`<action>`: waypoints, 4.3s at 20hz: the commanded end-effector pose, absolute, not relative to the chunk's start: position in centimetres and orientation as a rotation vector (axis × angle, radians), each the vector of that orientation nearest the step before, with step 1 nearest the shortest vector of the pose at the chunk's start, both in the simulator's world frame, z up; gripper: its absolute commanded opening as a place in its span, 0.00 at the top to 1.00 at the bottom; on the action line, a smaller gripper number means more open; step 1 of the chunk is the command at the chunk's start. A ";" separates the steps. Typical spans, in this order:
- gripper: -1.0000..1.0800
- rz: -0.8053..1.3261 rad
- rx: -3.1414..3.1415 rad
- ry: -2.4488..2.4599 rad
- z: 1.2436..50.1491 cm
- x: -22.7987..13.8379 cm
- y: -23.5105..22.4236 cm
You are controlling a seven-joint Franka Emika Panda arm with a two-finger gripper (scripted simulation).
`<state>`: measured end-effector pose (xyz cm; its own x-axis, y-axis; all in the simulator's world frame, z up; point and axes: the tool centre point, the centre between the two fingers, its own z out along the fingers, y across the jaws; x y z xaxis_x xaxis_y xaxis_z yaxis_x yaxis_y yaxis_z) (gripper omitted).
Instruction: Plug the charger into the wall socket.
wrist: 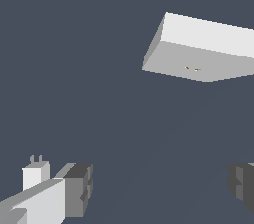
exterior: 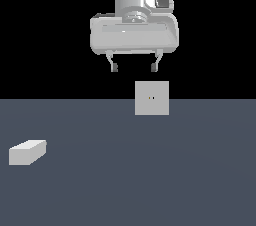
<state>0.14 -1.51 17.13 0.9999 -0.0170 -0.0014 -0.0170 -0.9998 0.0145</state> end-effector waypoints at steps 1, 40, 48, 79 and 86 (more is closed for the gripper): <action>0.04 -0.002 3.127 -0.027 17.1 0.1 -1.5; 0.04 0.339 3.128 0.046 6.8 -8.6 15.5; 0.04 0.355 3.125 0.048 6.2 -8.8 16.3; 1.00 0.355 3.124 0.048 1.2 -8.9 16.3; 1.00 0.354 3.124 0.033 1.6 -8.4 15.4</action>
